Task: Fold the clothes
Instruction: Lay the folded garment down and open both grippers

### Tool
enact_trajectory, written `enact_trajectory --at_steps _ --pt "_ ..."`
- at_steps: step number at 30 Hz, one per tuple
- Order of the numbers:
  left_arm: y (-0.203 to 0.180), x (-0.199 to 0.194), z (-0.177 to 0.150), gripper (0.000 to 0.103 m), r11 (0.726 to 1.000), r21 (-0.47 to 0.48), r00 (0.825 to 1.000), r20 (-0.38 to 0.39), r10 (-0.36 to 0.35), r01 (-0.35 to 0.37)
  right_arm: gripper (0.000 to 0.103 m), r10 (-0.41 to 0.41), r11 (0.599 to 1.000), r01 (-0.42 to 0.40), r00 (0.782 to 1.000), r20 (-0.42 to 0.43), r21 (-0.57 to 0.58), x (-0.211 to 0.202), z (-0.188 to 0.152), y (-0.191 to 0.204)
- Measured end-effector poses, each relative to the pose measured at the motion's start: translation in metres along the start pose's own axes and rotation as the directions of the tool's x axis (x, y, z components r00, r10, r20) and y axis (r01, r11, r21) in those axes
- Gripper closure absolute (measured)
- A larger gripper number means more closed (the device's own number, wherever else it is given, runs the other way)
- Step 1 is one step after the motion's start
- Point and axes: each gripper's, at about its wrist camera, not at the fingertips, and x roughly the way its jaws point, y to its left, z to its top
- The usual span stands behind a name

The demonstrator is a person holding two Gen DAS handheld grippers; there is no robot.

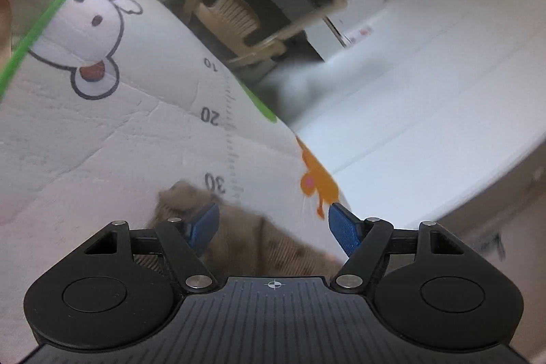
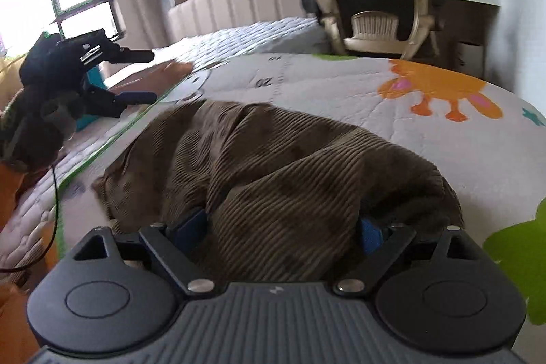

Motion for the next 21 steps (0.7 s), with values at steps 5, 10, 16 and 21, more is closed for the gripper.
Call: enact_trajectory --at_steps 5,10,16,21 --pt "-0.037 -0.019 -0.007 0.010 0.956 0.226 0.982 -0.064 -0.176 0.186 0.006 0.014 0.973 -0.025 0.999 0.047 0.230 -0.024 0.023 -0.038" --pt "-0.052 0.021 -0.034 0.009 0.940 0.257 0.964 -0.202 -0.172 0.222 0.006 0.200 0.757 -0.165 0.980 0.016 0.632 0.016 0.033 -0.097" --pt "-0.012 0.051 -0.055 0.012 0.967 0.205 0.960 -0.266 -0.091 0.149 0.004 0.259 0.683 -0.273 0.958 0.124 0.678 0.068 0.068 -0.108" --pt "-0.016 0.034 -0.060 0.012 0.955 0.279 0.965 -0.259 -0.028 0.103 0.007 0.139 0.804 -0.264 0.955 0.263 0.532 0.043 0.109 -0.107"
